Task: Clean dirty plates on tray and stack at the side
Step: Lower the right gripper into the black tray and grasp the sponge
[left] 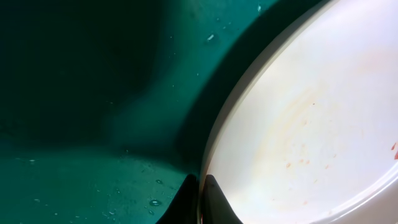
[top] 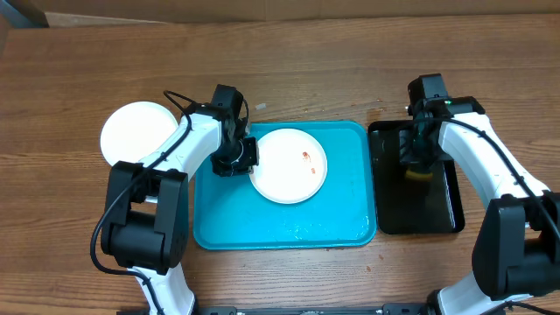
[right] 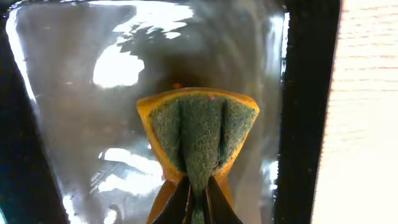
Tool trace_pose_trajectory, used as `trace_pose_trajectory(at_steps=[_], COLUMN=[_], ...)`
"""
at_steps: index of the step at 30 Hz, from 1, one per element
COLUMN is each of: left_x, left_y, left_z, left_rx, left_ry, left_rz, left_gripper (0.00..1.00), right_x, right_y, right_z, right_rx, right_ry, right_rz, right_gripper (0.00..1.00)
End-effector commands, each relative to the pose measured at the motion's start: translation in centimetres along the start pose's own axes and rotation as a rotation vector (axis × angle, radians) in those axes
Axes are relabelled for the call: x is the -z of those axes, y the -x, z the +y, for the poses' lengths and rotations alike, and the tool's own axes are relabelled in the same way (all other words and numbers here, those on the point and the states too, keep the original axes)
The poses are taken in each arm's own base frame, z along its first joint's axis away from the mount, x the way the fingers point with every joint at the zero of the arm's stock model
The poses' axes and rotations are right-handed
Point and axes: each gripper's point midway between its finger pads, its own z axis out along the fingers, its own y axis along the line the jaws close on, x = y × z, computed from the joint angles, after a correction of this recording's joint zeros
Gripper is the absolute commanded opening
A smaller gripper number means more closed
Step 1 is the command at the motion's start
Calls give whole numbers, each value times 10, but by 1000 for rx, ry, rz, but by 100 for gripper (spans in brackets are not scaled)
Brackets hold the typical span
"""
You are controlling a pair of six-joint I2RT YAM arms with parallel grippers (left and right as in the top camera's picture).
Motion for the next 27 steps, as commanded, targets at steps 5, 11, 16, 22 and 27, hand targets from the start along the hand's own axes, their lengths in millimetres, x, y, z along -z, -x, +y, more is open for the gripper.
trace_pose_trajectory(at_steps=[5,11,16,22,27], left_x=[5,5,5,5,5], left_y=[-2,-2,-2,-2,-1], left_z=[-7,-7,-7,-7,-8], left_rx=[-26,-26,-26,-26,-27], left_ry=[1,0,0,0,-2], left_rz=[-15,-16,-15,-15,-20], left_gripper=[4,4,5,5,5], right_x=[19,32,34,33,57], right_y=[16,20,11,-1,19], right_z=[-7,-7,-8,1,20], right_rx=[-15,-37,-146,-152,-77], right_ry=[-38,-35,-37,12,118], right_rz=[-74,-72,-37,18,-40], right_gripper=[4,4,4,4,4])
